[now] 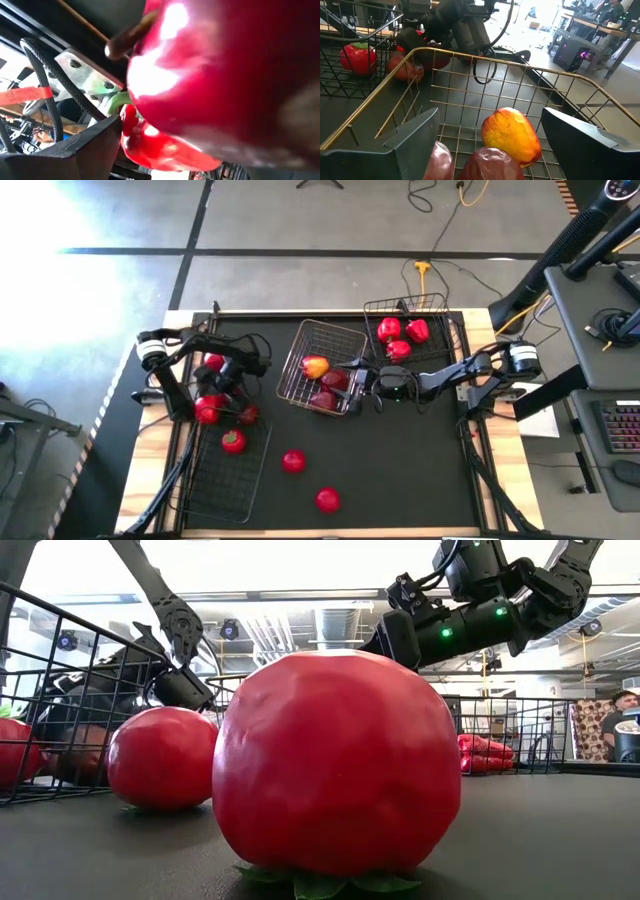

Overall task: Sort produce into baskets
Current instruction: Put the red bell pepper into the top black wire basket

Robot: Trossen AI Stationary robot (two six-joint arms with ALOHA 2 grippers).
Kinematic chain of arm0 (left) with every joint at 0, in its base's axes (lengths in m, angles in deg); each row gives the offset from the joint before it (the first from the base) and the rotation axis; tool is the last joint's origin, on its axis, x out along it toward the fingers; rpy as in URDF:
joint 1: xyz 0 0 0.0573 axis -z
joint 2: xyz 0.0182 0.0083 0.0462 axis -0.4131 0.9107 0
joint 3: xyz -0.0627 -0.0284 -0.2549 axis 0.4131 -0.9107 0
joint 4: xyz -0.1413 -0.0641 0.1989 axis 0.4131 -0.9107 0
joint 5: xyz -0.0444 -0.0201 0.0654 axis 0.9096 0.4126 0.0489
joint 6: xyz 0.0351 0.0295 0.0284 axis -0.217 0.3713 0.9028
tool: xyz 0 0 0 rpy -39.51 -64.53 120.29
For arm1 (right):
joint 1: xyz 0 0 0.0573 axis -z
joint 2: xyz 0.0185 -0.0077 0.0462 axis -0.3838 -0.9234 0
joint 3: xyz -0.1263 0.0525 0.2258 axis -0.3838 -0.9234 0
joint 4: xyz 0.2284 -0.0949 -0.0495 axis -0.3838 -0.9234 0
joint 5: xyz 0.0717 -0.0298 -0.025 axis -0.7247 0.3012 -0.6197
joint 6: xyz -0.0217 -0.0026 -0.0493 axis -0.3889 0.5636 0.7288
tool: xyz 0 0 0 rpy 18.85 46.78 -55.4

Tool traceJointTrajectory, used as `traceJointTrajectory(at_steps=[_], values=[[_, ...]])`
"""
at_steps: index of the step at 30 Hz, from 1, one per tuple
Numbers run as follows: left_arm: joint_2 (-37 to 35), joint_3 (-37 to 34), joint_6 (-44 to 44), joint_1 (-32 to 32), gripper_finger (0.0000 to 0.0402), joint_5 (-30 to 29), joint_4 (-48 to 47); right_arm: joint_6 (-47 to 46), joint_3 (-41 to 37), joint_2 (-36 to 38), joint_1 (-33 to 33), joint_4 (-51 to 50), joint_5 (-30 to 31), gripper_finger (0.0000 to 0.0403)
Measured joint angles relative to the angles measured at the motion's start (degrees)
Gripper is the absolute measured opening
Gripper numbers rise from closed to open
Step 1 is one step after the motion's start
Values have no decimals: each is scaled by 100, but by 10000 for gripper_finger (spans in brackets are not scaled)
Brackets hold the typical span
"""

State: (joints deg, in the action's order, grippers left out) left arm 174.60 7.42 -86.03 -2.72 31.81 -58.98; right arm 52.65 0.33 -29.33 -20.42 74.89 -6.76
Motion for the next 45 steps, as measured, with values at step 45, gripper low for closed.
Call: traceJointTrajectory(at_steps=[45], values=[[-945,4039,-673,120,209,-1024,-974,42,4,-2,2,0,1,343]])
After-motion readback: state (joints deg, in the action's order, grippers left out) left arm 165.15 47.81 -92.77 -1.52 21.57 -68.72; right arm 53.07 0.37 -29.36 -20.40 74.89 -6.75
